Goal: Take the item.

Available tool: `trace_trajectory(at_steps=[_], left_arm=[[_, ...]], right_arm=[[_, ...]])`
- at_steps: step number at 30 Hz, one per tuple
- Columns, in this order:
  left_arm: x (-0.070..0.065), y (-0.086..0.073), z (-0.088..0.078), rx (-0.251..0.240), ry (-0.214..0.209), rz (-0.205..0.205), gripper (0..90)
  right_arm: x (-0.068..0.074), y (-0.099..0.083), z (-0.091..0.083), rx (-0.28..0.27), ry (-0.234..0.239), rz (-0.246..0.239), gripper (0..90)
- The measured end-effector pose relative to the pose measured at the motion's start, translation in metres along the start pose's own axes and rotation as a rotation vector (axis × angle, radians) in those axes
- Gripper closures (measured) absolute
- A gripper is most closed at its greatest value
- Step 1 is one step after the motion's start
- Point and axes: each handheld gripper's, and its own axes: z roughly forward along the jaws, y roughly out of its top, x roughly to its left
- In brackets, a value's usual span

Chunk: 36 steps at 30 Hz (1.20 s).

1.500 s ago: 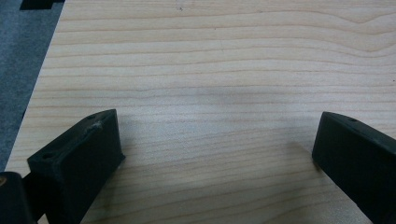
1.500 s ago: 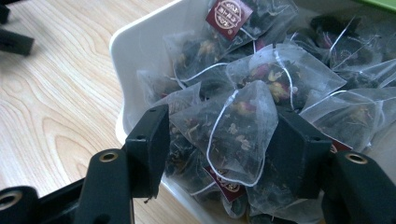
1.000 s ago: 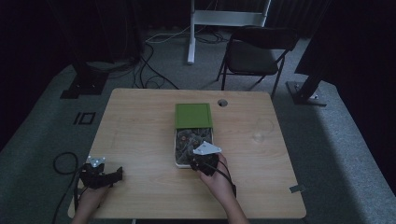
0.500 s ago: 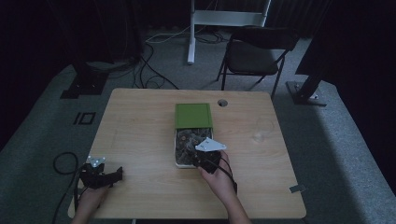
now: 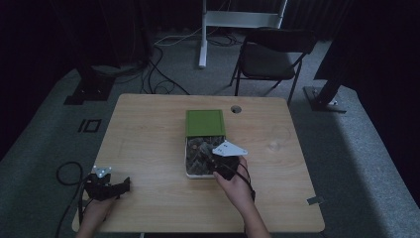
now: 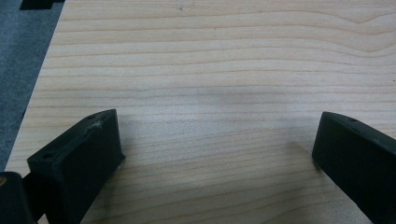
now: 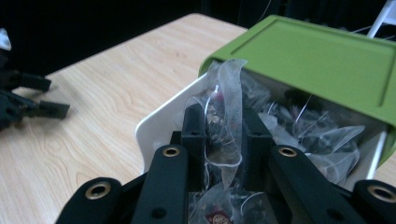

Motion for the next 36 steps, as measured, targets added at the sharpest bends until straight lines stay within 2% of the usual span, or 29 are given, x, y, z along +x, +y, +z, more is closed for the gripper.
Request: trace_trajectory(at_steps=[2,14,36], left_arm=[[0.0,0.0,0.0,-0.001,0.0,-0.001,1.9],[0.0,0.0,0.0,-0.001,0.0,-0.003,2.0],[0.0,0.0,0.0,-0.005,0.0,-0.006,1.9]], right_arm=[[-0.002,0.001,-0.001,-0.016,0.011,0.004,75.9],[-0.018,0.006,-0.012,-0.054,-0.028,0.027,75.6],[-0.049,-0.002,-0.033,-0.101,-0.117,0.092,75.7]])
